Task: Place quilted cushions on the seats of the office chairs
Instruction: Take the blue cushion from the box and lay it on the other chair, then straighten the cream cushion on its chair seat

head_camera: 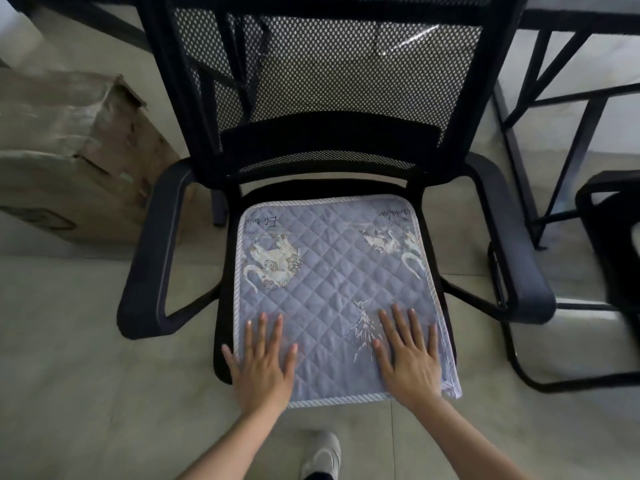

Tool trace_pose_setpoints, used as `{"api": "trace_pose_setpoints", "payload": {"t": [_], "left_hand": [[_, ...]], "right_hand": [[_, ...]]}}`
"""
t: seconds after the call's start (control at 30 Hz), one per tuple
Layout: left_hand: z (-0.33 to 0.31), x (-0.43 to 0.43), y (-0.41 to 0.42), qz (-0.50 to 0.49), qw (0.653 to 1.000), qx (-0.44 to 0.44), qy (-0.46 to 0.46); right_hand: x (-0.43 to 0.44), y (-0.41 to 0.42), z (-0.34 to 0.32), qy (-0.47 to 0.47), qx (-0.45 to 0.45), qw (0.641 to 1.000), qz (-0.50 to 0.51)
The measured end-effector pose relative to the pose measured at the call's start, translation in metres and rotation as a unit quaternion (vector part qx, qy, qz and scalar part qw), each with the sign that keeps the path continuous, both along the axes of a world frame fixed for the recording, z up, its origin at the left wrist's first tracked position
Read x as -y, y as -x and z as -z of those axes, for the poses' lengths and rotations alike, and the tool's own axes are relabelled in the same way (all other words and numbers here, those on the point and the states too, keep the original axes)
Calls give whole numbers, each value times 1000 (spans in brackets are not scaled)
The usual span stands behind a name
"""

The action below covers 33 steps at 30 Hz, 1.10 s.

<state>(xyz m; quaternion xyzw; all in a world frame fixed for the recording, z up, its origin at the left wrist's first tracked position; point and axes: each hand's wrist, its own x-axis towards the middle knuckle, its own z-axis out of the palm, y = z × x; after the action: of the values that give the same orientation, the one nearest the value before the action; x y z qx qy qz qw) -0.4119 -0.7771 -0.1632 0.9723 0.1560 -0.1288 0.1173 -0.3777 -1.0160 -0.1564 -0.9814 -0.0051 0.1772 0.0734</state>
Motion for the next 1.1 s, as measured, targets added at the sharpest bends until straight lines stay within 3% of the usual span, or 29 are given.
{"api": "trace_pose_setpoints", "payload": {"t": [0.27,0.47,0.53,0.7,1.1], "left_hand": [[4,-16,-5,15,999,-40,-17],[-26,-14,-10,34,998,-49,5],[-45,-7,-15,37,997,-61,13],[-105,19,-39,-16,992,-72,106],[-231,130,-81,-18,962,2,273]], "right_hand": [[14,-10,-5,-38,19,995,87],[16,-22,-38,-137,-25,983,124],[14,-25,-61,-194,-40,968,158],[17,-28,-128,-292,-195,916,194],[93,-18,-252,-449,-104,830,314]]}}
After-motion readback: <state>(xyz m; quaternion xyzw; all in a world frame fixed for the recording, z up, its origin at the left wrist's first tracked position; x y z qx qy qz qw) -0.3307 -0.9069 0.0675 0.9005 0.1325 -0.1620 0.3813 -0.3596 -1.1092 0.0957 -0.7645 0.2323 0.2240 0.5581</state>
